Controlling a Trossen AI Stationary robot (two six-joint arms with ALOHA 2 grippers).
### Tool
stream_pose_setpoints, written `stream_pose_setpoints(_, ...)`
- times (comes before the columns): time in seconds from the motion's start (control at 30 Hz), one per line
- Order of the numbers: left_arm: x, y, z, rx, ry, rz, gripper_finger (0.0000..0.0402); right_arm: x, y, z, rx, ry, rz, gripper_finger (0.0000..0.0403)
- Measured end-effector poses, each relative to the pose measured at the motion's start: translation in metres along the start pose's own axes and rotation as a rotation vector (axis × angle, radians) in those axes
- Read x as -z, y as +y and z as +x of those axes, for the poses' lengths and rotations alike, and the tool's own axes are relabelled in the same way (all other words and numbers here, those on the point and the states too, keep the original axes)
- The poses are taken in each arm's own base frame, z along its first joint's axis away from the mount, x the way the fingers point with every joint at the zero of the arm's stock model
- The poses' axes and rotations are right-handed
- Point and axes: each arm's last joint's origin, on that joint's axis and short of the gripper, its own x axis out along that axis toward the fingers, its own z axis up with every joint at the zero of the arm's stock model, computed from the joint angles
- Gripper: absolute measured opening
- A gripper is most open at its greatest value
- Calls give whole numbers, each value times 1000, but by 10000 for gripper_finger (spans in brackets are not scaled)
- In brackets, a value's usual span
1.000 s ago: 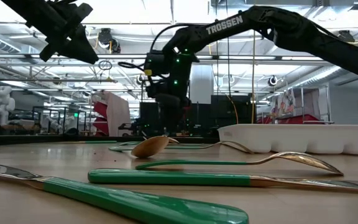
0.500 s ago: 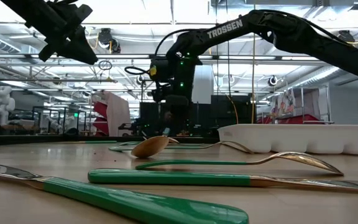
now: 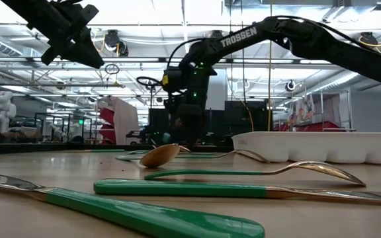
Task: Sort silverware
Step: Put the top right green fork into the white cutlery tray
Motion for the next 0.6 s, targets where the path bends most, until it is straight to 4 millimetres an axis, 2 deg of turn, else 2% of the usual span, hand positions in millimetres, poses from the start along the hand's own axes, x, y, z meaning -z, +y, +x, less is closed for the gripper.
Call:
stream_pose_setpoints(0.4,1,0,0,9,13,-24,73,-13,23,2,97,-43,-211,153)
stream_pose_setpoints(0.6,1,0,0,14,18,-23,73,-17,23,1,146,-60,-303,151)
